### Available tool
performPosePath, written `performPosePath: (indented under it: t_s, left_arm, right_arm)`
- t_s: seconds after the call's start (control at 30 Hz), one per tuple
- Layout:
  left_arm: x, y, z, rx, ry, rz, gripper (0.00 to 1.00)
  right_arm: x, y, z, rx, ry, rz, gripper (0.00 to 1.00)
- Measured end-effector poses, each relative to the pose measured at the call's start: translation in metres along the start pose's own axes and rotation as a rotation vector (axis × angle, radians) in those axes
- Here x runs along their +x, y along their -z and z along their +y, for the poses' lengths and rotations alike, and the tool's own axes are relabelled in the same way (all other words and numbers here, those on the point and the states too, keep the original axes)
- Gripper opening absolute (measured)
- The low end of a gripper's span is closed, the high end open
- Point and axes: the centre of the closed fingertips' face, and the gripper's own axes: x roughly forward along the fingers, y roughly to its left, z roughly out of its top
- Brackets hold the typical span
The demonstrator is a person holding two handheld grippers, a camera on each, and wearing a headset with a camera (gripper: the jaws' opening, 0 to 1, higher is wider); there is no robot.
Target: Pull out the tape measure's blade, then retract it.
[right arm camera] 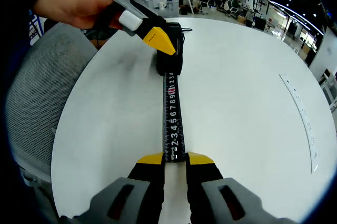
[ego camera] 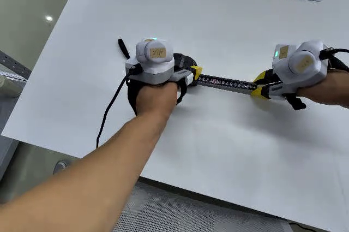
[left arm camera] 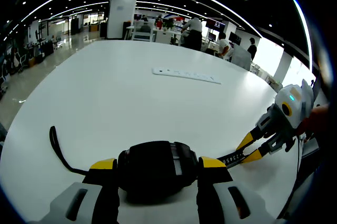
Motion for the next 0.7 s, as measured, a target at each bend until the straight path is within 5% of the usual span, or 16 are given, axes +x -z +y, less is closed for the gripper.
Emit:
performPosePath:
  t_s: [0.7]
  left_arm:
    - [0.000, 0.001, 0.001, -0.003, 0.002, -0.004, 0.56]
  right_arm:
    - [0.013, -0.020, 0.001, 0.000, -0.005, -0.015, 0.11]
